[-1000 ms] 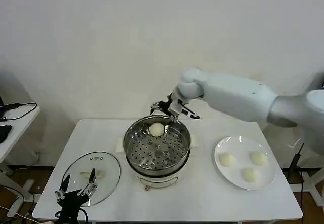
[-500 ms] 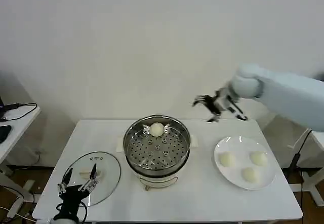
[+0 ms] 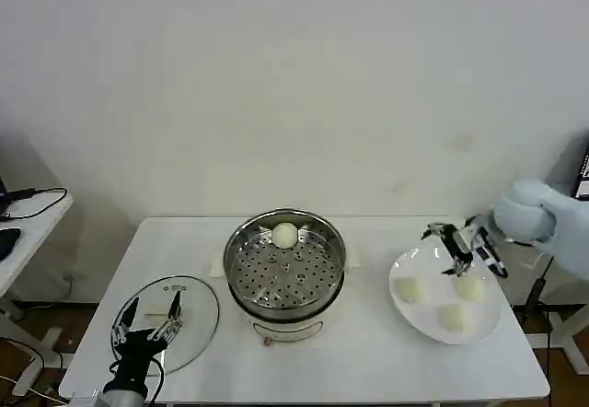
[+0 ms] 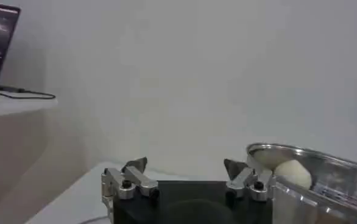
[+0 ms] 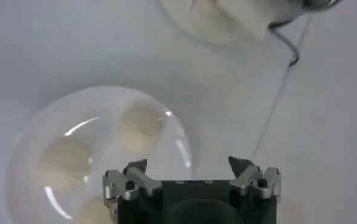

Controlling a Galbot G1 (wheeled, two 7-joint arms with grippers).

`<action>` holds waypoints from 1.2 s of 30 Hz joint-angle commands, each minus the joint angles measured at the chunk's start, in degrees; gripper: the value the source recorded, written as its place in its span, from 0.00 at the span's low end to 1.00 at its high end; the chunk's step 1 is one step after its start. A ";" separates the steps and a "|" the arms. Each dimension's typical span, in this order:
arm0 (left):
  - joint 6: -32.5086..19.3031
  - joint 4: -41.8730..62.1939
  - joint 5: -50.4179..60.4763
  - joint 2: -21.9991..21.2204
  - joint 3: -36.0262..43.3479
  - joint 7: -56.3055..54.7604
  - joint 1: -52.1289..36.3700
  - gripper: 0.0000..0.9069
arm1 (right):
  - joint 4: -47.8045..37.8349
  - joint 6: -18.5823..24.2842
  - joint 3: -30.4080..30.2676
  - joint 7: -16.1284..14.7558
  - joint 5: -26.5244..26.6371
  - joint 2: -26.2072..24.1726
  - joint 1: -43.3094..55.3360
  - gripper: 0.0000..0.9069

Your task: Take steamed baozi put them in steamer then cover it.

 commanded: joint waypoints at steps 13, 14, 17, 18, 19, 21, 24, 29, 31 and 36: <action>-0.88 -0.15 2.29 -1.19 -0.07 0.57 0.28 1.00 | -9.63 -8.10 13.94 0.23 0.18 4.95 -20.61 1.00; -0.89 -0.10 2.31 -1.27 -0.11 0.57 0.26 1.00 | -10.51 -8.13 14.24 0.28 0.69 5.80 -20.84 1.00; -0.86 0.08 2.44 -1.57 -0.08 0.55 0.25 1.00 | -11.96 -8.40 15.06 0.42 1.64 7.47 -21.97 1.00; -0.86 0.16 2.47 -1.62 -0.07 0.54 0.26 1.00 | -12.35 -8.61 15.43 0.44 2.09 8.11 -22.40 1.00; -0.85 0.22 2.61 -1.64 -0.07 0.50 0.28 1.00 | -12.49 -9.02 15.59 0.58 2.69 8.71 -22.74 1.00; -0.86 0.27 2.65 -1.63 -0.09 0.53 0.31 1.00 | -12.63 -9.34 15.63 0.58 2.78 9.42 -22.99 1.00; -0.84 0.36 2.61 -1.62 -0.18 0.46 0.25 1.00 | -13.39 -9.87 15.56 0.66 2.68 10.76 -23.26 1.00; -0.81 0.45 2.56 -1.62 -0.41 0.34 0.20 1.00 | -15.17 -10.44 15.63 0.73 2.37 12.92 -23.67 1.00; -0.82 0.48 2.50 -1.61 -0.46 0.34 0.20 1.00 | -15.34 -10.52 15.49 0.62 2.29 13.23 -23.69 0.98; -0.84 0.82 2.51 -1.94 -0.30 0.25 0.03 1.00 | -15.85 -10.91 15.51 0.36 1.77 13.60 -23.63 0.91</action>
